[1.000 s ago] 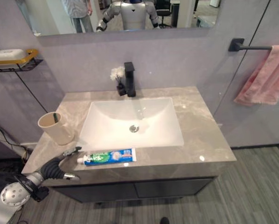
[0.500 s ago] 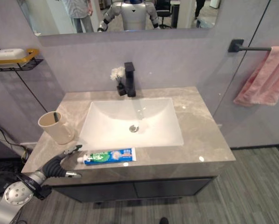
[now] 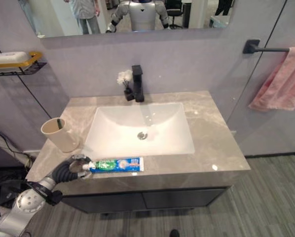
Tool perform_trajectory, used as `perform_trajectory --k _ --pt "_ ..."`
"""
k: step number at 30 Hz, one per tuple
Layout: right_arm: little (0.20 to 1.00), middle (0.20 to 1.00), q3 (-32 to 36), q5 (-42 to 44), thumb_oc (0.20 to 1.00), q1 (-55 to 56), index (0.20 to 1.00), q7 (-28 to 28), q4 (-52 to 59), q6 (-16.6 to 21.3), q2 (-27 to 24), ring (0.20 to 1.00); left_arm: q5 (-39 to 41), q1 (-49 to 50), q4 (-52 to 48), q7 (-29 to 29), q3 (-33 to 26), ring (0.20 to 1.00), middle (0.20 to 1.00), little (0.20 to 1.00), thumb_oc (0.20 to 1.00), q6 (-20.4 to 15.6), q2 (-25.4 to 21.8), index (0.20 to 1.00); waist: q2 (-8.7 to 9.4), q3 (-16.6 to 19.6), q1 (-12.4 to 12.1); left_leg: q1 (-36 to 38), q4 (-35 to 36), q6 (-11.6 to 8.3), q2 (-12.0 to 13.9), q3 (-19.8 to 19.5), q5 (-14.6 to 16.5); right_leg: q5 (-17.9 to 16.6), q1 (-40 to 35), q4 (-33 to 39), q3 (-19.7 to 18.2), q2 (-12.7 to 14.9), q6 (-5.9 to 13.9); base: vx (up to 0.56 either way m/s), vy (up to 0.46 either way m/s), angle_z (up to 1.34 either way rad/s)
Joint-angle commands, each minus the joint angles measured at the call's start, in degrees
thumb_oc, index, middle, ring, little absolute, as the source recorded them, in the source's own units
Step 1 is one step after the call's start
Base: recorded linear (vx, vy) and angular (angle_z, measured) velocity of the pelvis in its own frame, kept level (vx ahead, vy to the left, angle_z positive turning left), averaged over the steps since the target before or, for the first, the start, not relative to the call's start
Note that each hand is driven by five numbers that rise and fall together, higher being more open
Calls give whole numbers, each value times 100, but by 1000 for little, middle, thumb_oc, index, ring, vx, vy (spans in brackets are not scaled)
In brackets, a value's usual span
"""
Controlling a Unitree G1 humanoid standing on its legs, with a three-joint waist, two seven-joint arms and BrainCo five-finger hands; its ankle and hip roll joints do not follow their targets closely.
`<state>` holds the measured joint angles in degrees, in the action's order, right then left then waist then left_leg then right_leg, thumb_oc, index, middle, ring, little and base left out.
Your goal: Put brush and paste in cup on sink, flatten towel.
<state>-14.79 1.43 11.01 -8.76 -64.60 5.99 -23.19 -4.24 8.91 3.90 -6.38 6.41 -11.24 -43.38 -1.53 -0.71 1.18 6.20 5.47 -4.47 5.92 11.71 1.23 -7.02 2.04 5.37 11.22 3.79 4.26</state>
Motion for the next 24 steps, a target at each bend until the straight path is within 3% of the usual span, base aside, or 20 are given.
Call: perform_trajectory --k 1,13,24 --pt "1000 1000 -112 104 1000 -486 1000 154 -230 -5 30 1000 -385 -29 67 -175 616 200 200 200 200 -91 152 200 100 -227 290 -57 -47 -69 51 -24 -91 464 -571 -73 -430 155 384 0 0 0" --pt "1000 1000 201 336 1000 -618 1000 429 -669 -53 65 1000 -772 -53 88 -184 884 200 200 200 200 -138 78 200 106 -145 247 -38 -47 -96 102 2 -104 427 -562 -37 -483 133 382 -18 -5 -3" --pt "1000 1000 335 441 1000 -707 1000 540 -983 -127 125 1000 -1118 -311 -104 306 635 200 200 200 200 -255 -15 200 193 -25 248 28 -47 -145 192 -11 -104 427 -635 -39 -490 71 358 -7 -2 0"
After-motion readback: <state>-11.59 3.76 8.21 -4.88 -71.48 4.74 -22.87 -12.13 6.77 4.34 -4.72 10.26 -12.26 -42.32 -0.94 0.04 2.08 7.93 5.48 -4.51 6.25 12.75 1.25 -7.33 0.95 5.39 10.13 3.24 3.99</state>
